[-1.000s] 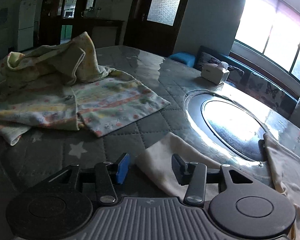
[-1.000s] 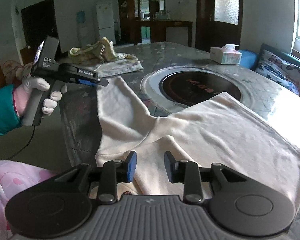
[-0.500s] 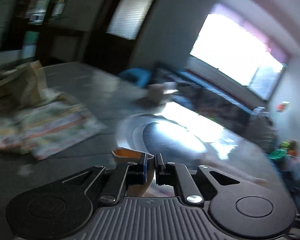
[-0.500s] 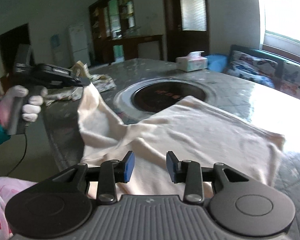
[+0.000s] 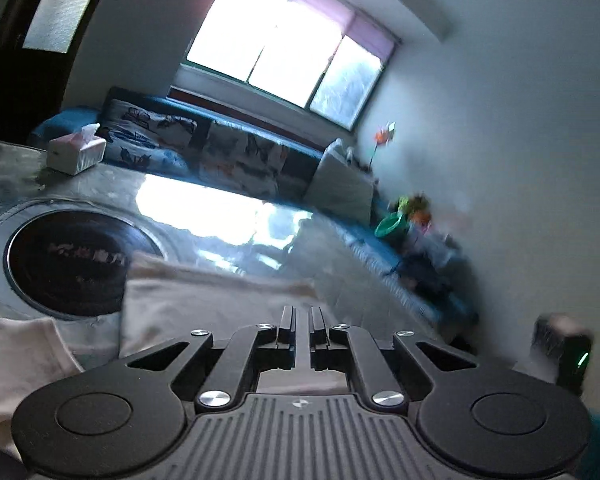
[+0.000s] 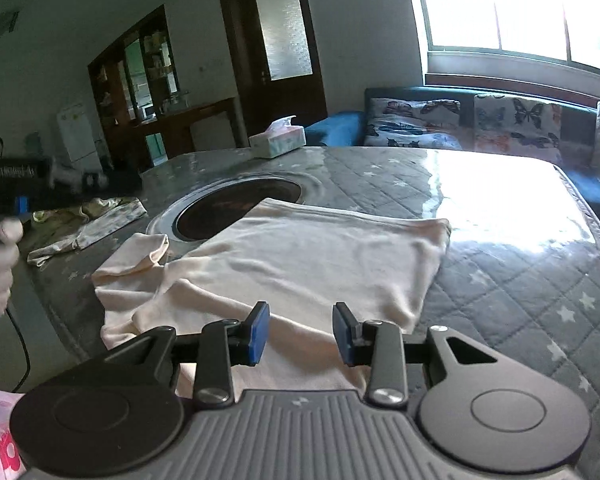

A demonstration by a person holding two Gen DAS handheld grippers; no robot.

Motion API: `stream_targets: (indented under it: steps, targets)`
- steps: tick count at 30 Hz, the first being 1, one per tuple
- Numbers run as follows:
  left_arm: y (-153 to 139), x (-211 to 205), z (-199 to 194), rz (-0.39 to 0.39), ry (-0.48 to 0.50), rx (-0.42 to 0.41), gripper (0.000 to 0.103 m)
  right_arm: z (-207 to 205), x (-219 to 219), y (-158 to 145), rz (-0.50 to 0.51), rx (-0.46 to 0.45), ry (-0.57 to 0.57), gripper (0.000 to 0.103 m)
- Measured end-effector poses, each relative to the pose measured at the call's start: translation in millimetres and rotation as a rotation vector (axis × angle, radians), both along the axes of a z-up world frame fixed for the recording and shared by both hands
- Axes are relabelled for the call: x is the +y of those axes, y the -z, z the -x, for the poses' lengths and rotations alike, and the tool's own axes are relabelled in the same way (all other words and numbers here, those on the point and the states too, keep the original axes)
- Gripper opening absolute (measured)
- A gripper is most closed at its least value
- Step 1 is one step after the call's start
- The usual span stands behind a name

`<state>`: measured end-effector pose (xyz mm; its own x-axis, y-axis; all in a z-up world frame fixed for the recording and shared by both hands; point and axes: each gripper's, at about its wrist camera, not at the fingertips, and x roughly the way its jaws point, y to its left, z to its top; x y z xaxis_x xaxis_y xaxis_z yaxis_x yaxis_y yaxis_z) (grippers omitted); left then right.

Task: Fold clothes
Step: 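Lift the side with the left gripper and fold it over the body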

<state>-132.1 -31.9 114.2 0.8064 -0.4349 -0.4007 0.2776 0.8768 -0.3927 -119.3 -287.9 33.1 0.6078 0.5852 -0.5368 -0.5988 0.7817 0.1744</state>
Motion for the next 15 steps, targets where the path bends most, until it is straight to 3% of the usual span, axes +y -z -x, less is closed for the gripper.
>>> stream_targets:
  steps: [6,11,13,15]
  targets:
    - [27.0,14.3,8.0,-0.216,-0.150,0.048,0.009,-2.6,4.4,3.6,0.000,0.009,-0.013,0.035]
    - [48.6,31.3,10.6,-0.424,-0.269,0.055,0.018,-5.1,21.0,7.4,0.004,0.020,-0.056,0.035]
    - [55.9,35.4,9.2,-0.478,-0.278,0.056,0.029,-4.8,27.8,8.3,0.010,0.022,-0.077,0.035]
    - [65.0,39.0,5.3,-0.507,-0.267,0.061,0.030,-4.4,32.5,8.7,0.015,0.025,-0.090,0.035]
